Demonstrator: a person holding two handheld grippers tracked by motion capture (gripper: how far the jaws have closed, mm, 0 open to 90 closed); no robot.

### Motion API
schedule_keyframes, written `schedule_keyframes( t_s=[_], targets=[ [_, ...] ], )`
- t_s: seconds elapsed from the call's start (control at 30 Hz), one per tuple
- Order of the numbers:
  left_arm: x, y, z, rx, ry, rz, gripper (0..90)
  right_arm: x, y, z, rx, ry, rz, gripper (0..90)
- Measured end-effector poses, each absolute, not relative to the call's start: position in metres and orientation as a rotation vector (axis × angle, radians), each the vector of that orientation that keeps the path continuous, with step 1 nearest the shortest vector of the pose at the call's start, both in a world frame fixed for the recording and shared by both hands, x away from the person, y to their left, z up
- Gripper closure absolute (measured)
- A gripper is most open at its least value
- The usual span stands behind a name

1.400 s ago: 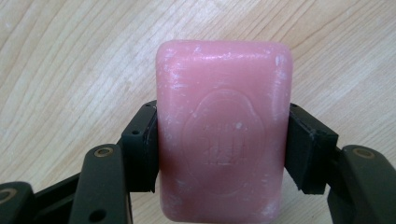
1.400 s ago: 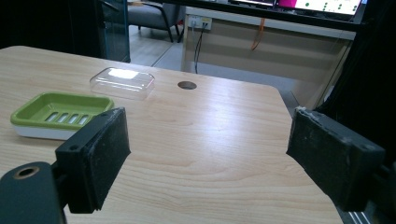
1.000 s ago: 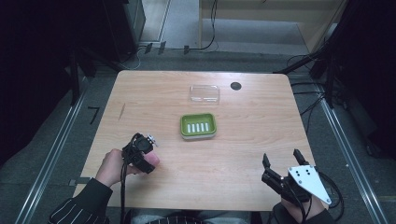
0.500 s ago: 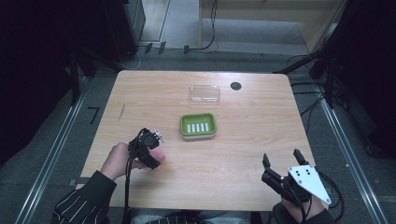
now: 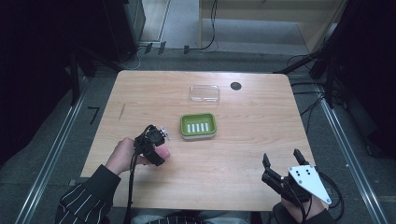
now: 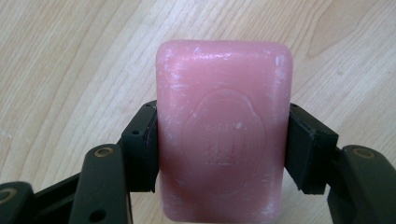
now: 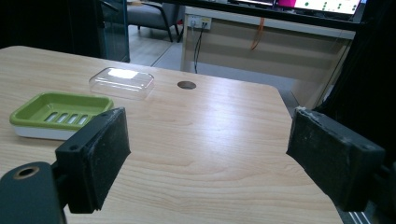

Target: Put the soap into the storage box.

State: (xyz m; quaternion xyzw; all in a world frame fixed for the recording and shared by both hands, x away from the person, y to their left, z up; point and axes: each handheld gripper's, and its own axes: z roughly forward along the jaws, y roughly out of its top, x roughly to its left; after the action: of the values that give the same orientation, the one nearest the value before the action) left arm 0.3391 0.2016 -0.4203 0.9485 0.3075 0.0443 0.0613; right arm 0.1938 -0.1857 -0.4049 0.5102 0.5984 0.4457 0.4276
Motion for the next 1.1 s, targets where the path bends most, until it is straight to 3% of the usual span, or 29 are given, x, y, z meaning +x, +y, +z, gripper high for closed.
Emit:
schedule_keyframes(
  t_s=[1.1],
  targets=[
    [0.363,0.167,-0.407,2.891,0.758,0.140,38.4,0.194,-0.185,-0.405,1.271,1.498,1.108,12.7]
  ],
)
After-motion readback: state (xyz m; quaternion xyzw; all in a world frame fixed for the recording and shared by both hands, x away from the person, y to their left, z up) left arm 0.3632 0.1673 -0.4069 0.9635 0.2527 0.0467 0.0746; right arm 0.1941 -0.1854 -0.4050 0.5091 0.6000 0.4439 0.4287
